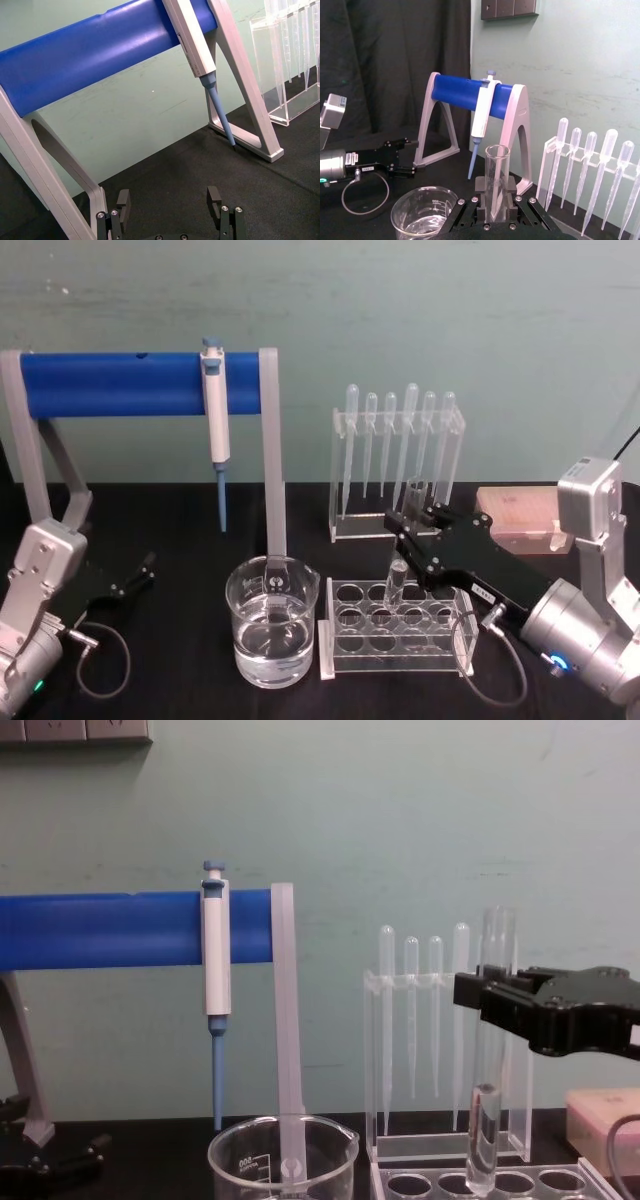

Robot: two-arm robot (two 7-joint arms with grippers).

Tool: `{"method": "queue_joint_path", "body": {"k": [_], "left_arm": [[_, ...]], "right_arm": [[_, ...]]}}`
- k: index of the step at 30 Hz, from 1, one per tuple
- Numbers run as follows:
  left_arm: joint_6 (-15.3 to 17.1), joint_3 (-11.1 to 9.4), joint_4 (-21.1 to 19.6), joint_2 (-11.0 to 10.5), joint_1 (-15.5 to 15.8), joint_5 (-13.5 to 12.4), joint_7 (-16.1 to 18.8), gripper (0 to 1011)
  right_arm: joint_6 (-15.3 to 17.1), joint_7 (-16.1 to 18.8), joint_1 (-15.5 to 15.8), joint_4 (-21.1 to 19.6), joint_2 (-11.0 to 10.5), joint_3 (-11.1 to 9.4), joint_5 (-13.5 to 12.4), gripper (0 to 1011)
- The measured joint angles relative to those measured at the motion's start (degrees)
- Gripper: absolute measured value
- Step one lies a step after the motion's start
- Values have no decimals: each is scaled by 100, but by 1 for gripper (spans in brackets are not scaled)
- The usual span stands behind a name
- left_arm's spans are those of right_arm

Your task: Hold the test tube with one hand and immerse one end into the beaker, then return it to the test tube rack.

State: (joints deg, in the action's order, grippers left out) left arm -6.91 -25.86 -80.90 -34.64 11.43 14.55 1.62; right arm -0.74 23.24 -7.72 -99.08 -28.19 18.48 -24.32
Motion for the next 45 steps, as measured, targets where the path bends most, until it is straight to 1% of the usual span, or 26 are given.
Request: {"method": "queue_joint_path", "body": {"k": [21,29,38,45], "left_arm": [[0,0,0,0,0,0,0,1000],[0,0,0,0,0,0,0,1000],[0,0,0,0,0,0,0,1000],[0,0,0,0,0,0,0,1000]], "right_arm": [[-11,82,-35,308,178,112,141,227],[-143,135,-33,531,238,170,239,227],[-381,208,-64,856,331,241,401,227],[-421,257,-89,964,350,264,492,231]]}}
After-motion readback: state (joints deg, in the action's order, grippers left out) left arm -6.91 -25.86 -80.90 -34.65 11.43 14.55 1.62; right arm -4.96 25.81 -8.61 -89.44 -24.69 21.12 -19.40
